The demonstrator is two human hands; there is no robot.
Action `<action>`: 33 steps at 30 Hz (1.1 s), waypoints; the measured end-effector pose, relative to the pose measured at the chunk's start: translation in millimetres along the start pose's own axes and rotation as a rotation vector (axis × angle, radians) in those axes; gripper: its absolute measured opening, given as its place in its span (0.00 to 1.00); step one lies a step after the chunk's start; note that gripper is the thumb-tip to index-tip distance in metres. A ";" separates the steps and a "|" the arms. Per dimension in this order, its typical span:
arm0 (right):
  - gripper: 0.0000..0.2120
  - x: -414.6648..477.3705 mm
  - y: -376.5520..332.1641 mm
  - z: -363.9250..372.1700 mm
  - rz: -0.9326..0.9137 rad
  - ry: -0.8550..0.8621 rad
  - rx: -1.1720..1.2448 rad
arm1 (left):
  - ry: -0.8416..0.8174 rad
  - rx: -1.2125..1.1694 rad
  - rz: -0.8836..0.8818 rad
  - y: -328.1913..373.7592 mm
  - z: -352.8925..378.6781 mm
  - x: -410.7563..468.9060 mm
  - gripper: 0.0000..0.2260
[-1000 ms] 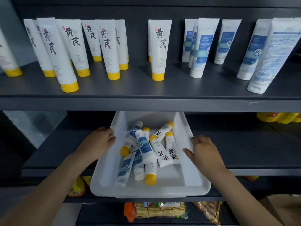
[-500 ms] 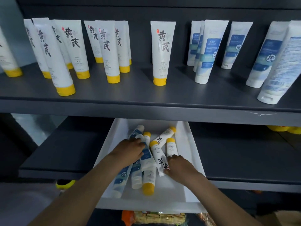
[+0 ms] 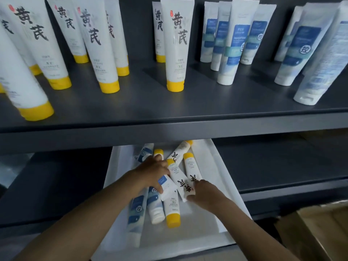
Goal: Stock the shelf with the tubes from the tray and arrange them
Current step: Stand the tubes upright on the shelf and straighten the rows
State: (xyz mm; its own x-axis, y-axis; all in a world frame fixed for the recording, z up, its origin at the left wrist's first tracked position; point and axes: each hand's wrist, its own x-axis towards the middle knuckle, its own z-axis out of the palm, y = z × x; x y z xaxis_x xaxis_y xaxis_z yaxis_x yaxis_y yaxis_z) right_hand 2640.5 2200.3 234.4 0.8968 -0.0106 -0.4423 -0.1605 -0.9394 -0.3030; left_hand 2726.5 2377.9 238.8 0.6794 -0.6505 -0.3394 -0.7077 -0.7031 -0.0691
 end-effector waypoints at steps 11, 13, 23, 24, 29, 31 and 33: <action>0.19 12.0 -6.4 -6.2 0.338 0.060 0.506 | 0.515 -0.446 -0.135 -9.2 -0.6 -36.5 0.14; 0.20 16.6 -10.7 -0.6 0.426 0.036 0.659 | 0.582 -0.594 -0.221 -8.2 -8.4 -43.0 0.15; 0.17 29.8 -19.8 13.6 0.752 0.113 1.287 | 0.572 -1.136 -0.438 0.5 -10.9 -55.7 0.10; 0.18 29.9 -18.5 12.5 0.748 0.122 1.322 | 0.576 -1.147 -0.440 0.8 -10.7 -56.0 0.10; 0.14 29.0 -16.2 9.1 0.639 0.231 1.410 | 0.587 -1.146 -0.453 3.2 -10.8 -56.8 0.12; 0.13 26.9 -16.2 8.2 0.582 0.311 1.466 | 0.603 -1.149 -0.454 5.7 -11.1 -56.9 0.13; 0.12 23.7 -15.4 7.6 0.515 0.360 1.523 | 0.632 -1.160 -0.443 9.0 -11.8 -58.3 0.12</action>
State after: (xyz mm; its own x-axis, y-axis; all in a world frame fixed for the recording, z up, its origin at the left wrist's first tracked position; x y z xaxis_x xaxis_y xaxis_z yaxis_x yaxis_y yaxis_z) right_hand 2661.1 2217.1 222.2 0.6330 -0.4743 -0.6118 -0.4904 0.3658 -0.7910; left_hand 2682.9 2406.1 269.1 0.9936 -0.1131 0.0040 -0.0620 -0.5143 0.8553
